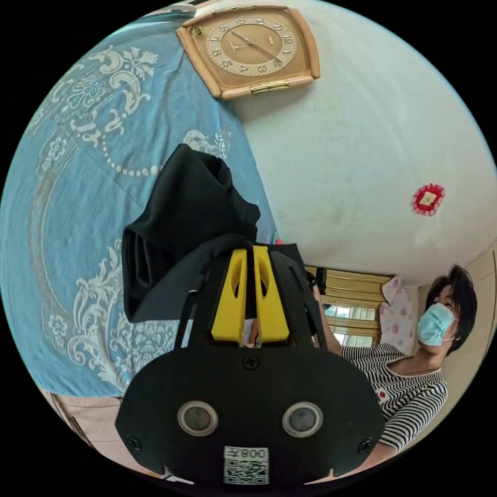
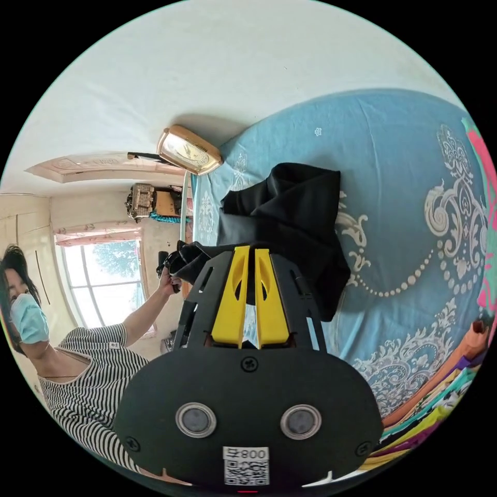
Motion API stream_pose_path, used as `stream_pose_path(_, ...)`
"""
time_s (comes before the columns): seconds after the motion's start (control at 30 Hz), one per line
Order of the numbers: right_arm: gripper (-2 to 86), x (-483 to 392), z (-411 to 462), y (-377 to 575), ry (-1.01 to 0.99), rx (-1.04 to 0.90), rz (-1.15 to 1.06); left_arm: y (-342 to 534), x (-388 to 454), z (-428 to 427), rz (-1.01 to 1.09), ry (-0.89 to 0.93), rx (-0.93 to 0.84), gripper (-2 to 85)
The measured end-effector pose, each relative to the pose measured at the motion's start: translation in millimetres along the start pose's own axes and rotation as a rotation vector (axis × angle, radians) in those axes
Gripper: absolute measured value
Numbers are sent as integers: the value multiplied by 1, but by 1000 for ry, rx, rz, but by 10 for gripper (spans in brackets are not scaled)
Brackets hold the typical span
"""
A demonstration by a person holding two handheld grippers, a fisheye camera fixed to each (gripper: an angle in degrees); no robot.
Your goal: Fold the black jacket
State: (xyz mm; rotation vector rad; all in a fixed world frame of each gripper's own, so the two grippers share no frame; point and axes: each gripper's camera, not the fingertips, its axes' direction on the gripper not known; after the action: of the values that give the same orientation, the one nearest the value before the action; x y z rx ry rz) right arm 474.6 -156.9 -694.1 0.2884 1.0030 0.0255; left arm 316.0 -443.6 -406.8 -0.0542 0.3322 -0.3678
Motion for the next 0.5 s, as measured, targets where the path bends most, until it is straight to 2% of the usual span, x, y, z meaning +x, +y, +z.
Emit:
stream_pose_path(0.2, 17, 36, 31, -117, 49, -3, 79, -69, -2, 11, -89, -35, 128, 33)
stream_pose_path(0.33, 21, 55, 56, -173, 72, -31, 138, -98, -4, 18, -159, -109, 147, 39)
stream_pose_path(0.5, 28, 72, 60, -203, -24, 17, 221, -111, -3, 16, -183, -19, 175, 52)
